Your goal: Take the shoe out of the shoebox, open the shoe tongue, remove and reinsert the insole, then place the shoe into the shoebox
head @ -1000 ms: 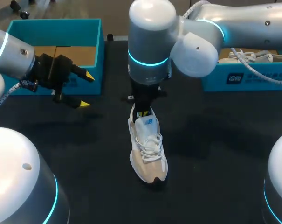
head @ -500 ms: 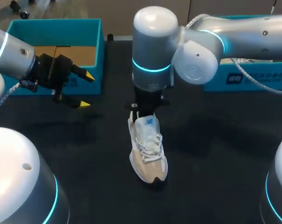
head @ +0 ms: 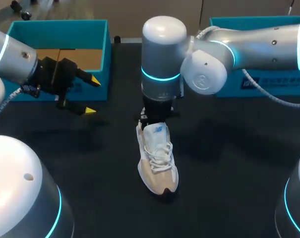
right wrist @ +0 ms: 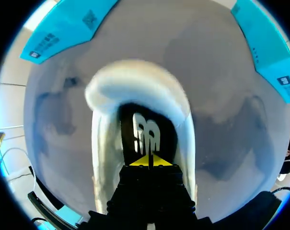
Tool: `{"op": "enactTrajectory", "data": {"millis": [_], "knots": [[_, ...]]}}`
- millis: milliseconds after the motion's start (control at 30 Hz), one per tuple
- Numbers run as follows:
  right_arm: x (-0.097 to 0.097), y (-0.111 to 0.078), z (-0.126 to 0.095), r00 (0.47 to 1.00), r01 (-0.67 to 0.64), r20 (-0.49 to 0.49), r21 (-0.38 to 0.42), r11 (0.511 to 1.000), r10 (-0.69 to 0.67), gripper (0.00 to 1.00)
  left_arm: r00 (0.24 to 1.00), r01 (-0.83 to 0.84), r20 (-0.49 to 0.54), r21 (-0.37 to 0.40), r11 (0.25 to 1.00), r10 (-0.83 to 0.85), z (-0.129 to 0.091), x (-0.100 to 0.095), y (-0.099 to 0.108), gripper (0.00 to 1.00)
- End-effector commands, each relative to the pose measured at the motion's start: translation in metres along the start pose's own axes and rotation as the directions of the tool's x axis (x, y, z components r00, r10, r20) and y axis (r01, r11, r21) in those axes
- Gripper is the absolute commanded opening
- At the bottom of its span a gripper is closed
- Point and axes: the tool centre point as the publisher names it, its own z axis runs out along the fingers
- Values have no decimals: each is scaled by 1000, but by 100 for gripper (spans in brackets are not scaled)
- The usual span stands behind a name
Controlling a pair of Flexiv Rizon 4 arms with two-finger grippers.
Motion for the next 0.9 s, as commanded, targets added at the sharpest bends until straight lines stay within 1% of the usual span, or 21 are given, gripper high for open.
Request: {"op": "enactTrajectory", "data": {"millis": [33,233,333,433,567,633,733,800,900], "knots": [[1,1,-18,999,3,45,-50,999,-1,0,1000,0,1,-3,1000,0,-1,1,-1,100],[2,20,-2,998,29,57,-95,995,-23,0,1000,0,1,-3,1000,0,-1,1,-1,100],[4,27,5,996,40,86,-120,992,-30,0,1000,0,1,-3,1000,0,-1,1,-1,100],[5,30,14,994,49,103,-131,990,-35,0,1000,0,1,-3,1000,0,-1,1,-1,100],[5,29,20,994,53,102,-114,992,-42,0,1000,0,1,-3,1000,0,-1,1,-1,100],[4,26,17,994,48,103,-119,992,-36,0,1000,0,1,-3,1000,0,-1,1,-1,100],[3,26,7,993,45,116,-153,987,-27,0,1000,0,1,-3,1000,0,-1,1,-1,100],[2,29,1,991,48,130,-178,983,-25,0,1000,0,1,-3,1000,0,-1,1,-1,100],[2,35,-2,989,58,142,-204,977,-29,0,1000,0,1,-3,1000,0,-1,1,-1,100]]}}
